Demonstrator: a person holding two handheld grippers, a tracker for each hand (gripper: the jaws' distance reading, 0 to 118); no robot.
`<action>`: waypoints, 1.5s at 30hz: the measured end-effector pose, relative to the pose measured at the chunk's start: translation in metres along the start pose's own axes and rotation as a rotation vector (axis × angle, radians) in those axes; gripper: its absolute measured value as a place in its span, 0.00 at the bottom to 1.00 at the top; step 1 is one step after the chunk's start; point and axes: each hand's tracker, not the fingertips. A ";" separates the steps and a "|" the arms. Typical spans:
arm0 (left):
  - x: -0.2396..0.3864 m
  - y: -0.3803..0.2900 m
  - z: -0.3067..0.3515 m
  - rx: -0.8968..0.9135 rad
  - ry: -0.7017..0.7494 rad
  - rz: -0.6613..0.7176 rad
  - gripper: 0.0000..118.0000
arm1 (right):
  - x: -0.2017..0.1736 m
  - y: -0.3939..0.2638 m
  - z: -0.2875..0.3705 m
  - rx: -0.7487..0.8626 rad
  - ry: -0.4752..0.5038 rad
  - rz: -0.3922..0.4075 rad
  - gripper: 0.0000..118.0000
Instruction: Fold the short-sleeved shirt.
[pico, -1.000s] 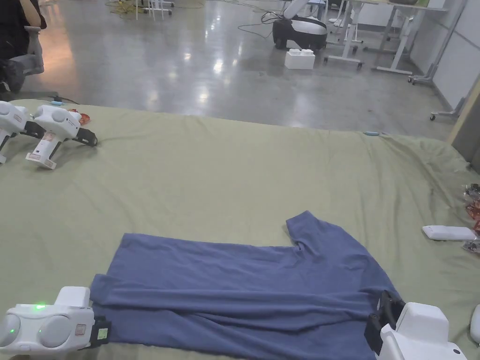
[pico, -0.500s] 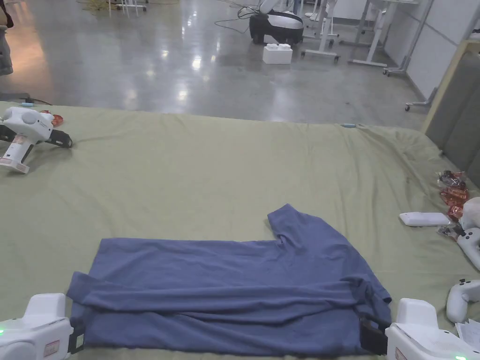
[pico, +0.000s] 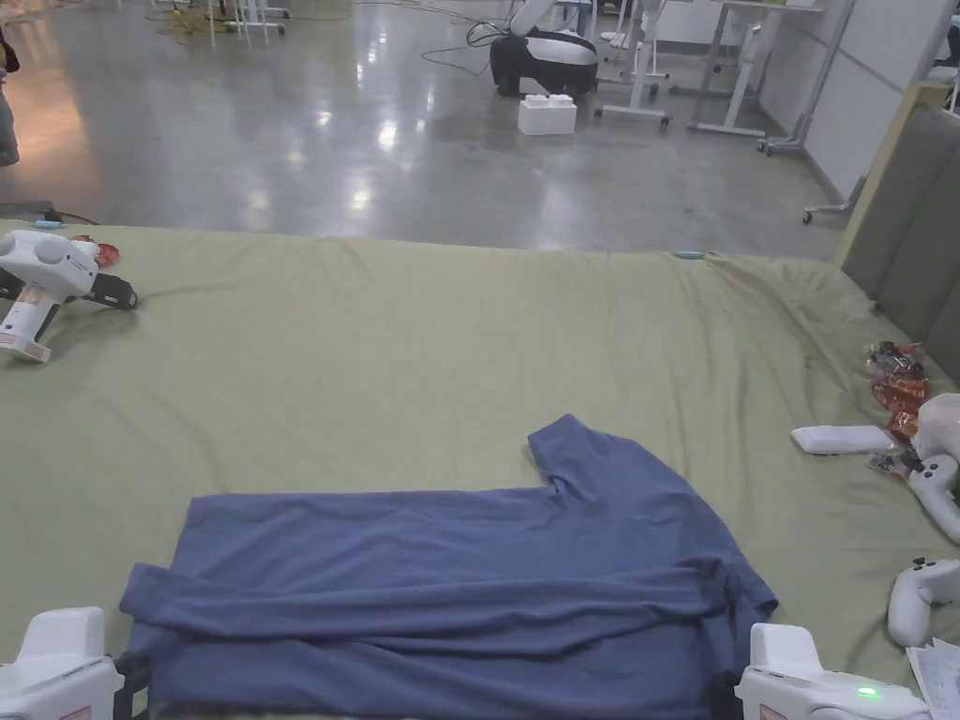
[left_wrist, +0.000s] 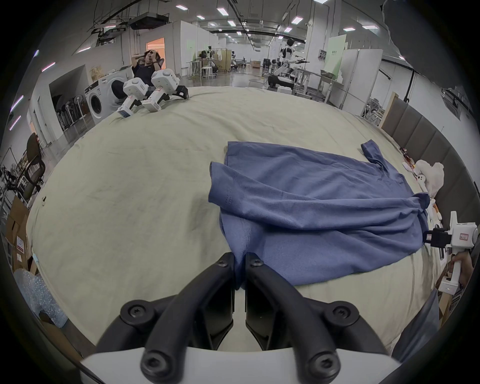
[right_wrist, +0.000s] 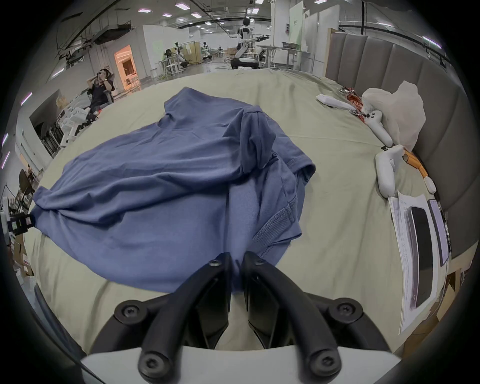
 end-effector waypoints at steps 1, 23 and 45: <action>-0.001 0.002 0.001 0.004 -0.002 -0.001 0.02 | 0.001 0.000 0.004 0.005 0.004 -0.008 0.06; -0.025 -0.004 0.070 0.065 -0.010 0.039 0.01 | -0.011 -0.006 0.108 0.060 0.013 0.084 0.05; -0.006 -0.065 0.048 -0.027 0.090 -0.011 0.50 | -0.031 -0.050 0.098 0.134 -0.104 0.054 0.69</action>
